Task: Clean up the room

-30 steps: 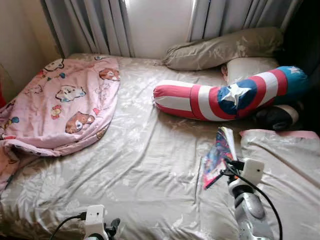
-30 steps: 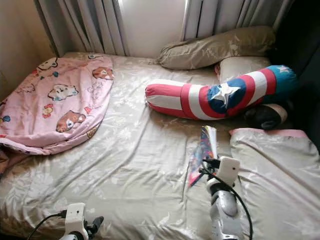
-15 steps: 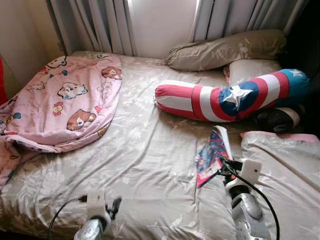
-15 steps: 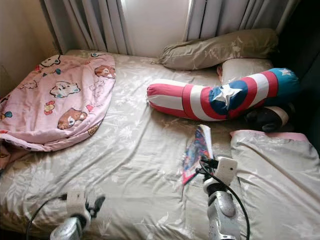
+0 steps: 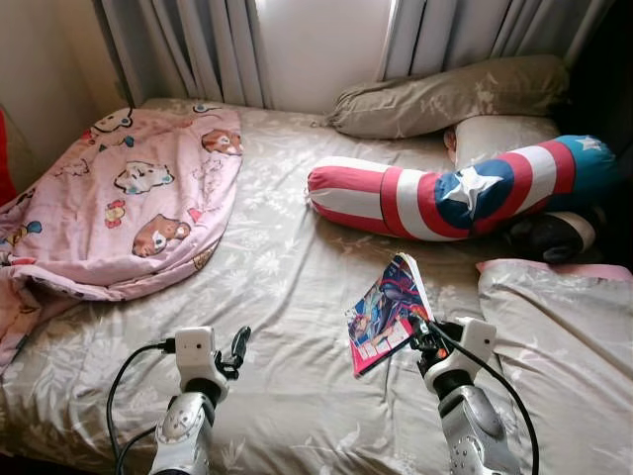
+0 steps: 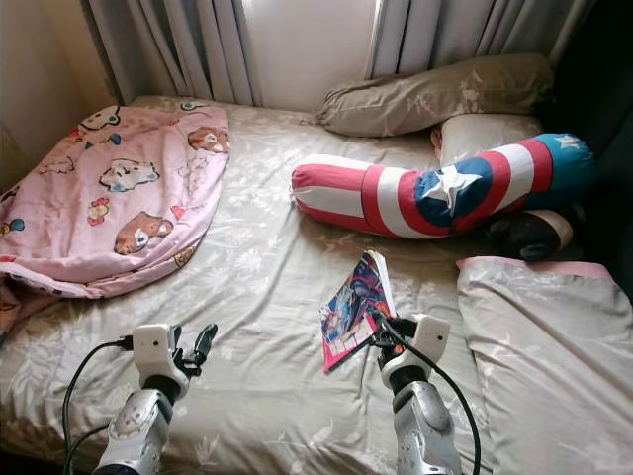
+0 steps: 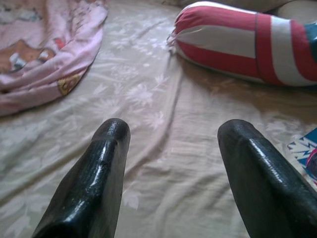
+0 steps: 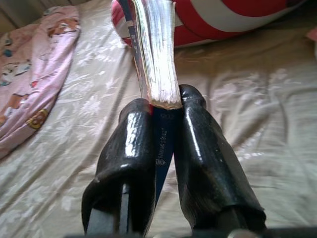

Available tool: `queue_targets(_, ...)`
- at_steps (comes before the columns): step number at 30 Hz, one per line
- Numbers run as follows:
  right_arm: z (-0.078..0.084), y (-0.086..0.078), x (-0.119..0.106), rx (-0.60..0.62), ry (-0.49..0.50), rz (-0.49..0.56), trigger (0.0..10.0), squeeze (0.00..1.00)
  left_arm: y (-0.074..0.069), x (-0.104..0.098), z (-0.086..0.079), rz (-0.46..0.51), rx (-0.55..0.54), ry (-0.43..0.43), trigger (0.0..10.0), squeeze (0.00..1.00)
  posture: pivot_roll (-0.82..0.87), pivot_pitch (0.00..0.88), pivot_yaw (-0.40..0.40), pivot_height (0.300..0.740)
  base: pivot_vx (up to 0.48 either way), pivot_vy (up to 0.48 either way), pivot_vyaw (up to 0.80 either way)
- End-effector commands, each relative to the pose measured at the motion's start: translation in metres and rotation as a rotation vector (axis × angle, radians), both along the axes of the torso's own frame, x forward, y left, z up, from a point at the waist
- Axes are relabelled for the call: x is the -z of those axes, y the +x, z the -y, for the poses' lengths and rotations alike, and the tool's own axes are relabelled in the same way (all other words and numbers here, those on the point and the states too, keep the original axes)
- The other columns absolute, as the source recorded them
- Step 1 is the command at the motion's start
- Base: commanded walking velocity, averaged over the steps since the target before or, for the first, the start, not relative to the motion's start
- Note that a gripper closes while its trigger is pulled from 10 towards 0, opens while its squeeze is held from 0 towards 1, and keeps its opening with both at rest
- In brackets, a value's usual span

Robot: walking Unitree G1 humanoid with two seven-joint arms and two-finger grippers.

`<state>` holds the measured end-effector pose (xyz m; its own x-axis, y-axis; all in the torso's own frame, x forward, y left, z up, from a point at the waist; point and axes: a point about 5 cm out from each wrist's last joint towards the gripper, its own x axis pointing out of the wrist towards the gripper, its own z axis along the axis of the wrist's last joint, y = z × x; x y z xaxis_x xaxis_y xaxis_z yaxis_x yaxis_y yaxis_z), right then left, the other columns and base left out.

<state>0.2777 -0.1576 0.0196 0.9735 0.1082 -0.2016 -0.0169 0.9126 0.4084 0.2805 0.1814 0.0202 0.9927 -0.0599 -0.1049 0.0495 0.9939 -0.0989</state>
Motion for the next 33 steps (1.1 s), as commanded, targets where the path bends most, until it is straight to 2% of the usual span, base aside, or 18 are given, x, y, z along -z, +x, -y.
queue_targets(1, 0.0007, 0.0061, -0.0083, -0.001, -0.005, 0.041, 10.0, 0.0, -0.0033, 0.0019, 0.0013, -0.002, 0.009, 0.002, 10.0, 0.0, 0.07, 0.053, -0.041, 0.725, 0.0, 0.0, 0.0)
queue_targets(7, 0.0036, 0.0058, -0.007, 0.037, -0.017, 0.038, 10.0, 0.0, -0.0044, 0.0009, 0.0029, -0.004, 0.022, 0.015, 10.0, 0.0, 0.07, 0.055, -0.035, 0.691, 0.0, 0.0, 0.0)
queue_targets(10, 0.0058, 0.0043, -0.007, 0.076, -0.003, 0.053, 10.0, 0.0, -0.0064, 0.0022, 0.0042, -0.009, 0.024, 0.015, 10.0, 0.0, 0.07, 0.055, -0.035, 0.691, 0.0, 0.0, 0.0)
queue_targets(18, 0.0061, 0.0062, -0.0092, 0.075, -0.012, 0.069, 10.0, 0.0, -0.0079, 0.0002, 0.0046, -0.001, 0.024, 0.017, 10.0, 0.0, 0.08, 0.059, -0.037, 0.691, 0.0, 0.0, 0.0)
queue_targets(21, 0.0057, 0.0078, -0.0085, 0.058, -0.049, 0.054, 10.0, 0.0, -0.0073, -0.0009, 0.0047, 0.003, 0.022, 0.015, 10.0, 0.0, 0.08, 0.059, -0.036, 0.686, 0.0, 0.0, 0.0)
queue_targets(25, 0.0079, 0.0069, -0.0105, 0.085, -0.015, 0.087, 10.0, 0.0, -0.0064, -0.001, 0.0051, 0.0, 0.022, 0.016, 10.0, 0.0, 0.08, 0.058, -0.037, 0.672, 0.0, 0.0, 0.0)
queue_targets(33, 0.0084, 0.0067, -0.0078, 0.08, -0.031, 0.063, 10.0, 0.0, -0.0072, -0.0002, 0.0045, -0.008, 0.018, 0.016, 10.0, 0.0, 0.08, 0.057, -0.037, 0.672, 0.0, 0.0, 0.0)
